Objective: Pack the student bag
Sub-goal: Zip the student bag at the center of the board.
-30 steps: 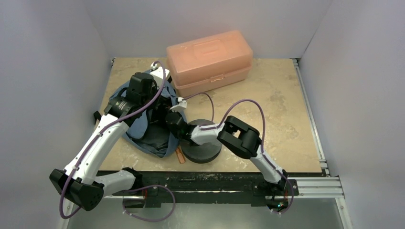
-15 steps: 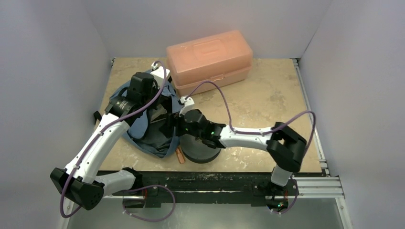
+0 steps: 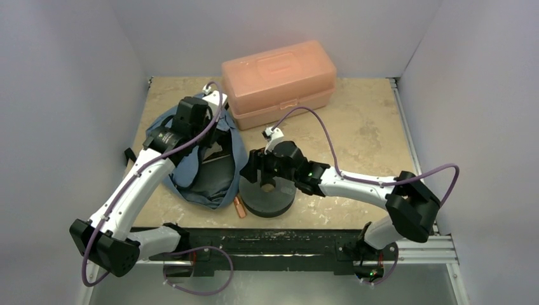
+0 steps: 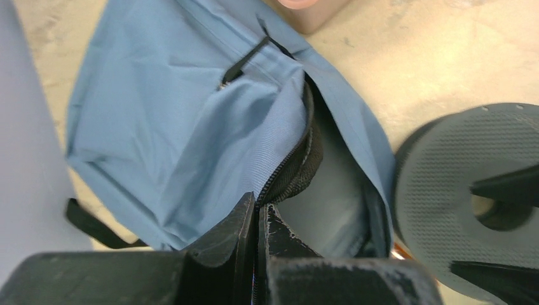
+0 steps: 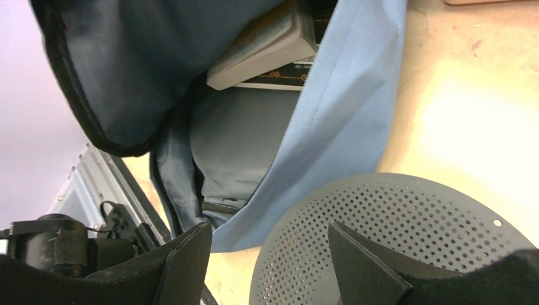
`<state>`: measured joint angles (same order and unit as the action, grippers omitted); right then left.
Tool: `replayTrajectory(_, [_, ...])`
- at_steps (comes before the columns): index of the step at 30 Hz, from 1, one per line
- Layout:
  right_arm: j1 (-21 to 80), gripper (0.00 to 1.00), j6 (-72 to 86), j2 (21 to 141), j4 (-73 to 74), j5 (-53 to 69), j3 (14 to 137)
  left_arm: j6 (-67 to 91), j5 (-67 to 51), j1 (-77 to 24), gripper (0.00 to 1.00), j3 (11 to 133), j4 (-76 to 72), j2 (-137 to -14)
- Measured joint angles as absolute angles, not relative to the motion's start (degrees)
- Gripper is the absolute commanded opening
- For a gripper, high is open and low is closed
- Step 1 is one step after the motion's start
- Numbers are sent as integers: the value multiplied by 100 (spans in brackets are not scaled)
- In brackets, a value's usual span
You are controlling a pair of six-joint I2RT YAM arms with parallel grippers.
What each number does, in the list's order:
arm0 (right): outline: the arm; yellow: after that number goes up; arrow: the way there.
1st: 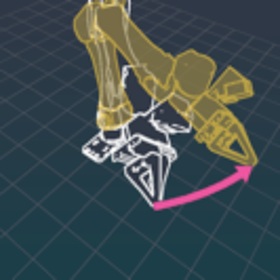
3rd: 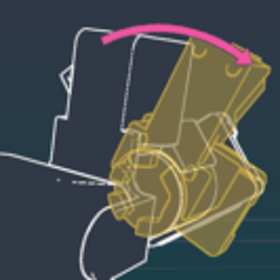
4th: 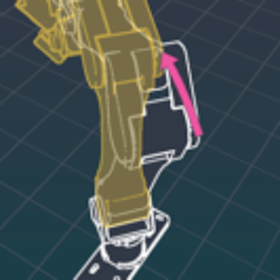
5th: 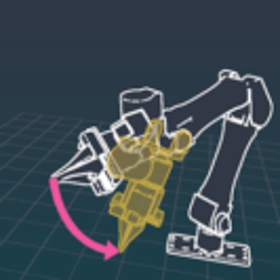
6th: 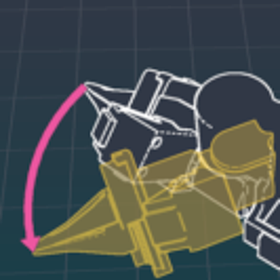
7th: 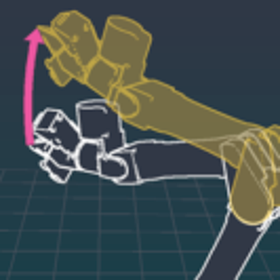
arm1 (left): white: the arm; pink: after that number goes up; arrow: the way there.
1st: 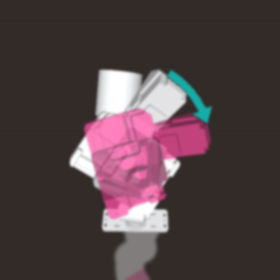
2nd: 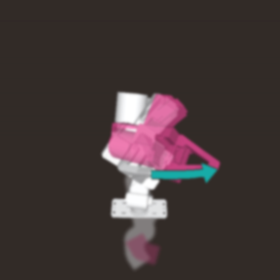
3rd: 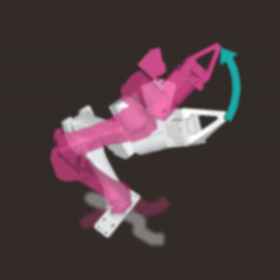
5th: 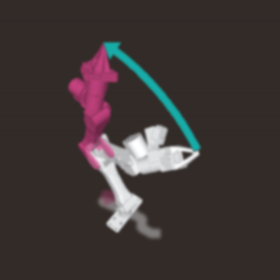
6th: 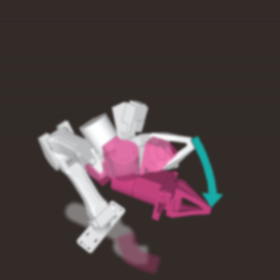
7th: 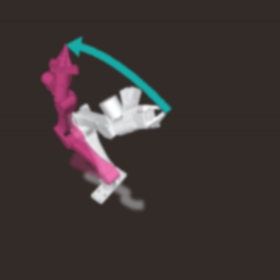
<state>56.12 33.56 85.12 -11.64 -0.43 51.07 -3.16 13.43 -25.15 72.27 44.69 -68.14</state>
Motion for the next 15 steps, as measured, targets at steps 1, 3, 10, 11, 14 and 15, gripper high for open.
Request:
replayTrajectory(1, [5588,71,3354,8517,-1179,-5,5107,-235,1253,-2515,0,7227,4510,-6814])
replayTrajectory(3, [5577,71,3347,8532,-1286,119,5107,-49,972,-2515,0,7203,4595,-6812])
replayTrajectory(10, [5496,70,3463,8938,-1651,467,5151,510,410,-2517,5,6663,4720,-6661])
replayTrajectory(11, [5419,69,3520,8971,-1651,556,5151,576,342,-2517,5,6622,4757,-6659])
replayTrajectory(14, [5170,69,3612,8971,-1688,607,5172,788,163,-2517,5,6464,4757,-6637])
replayTrajectory(15, [5092,69,3642,8973,-1680,624,5212,836,99,-2517,5,6392,4755,-6630])
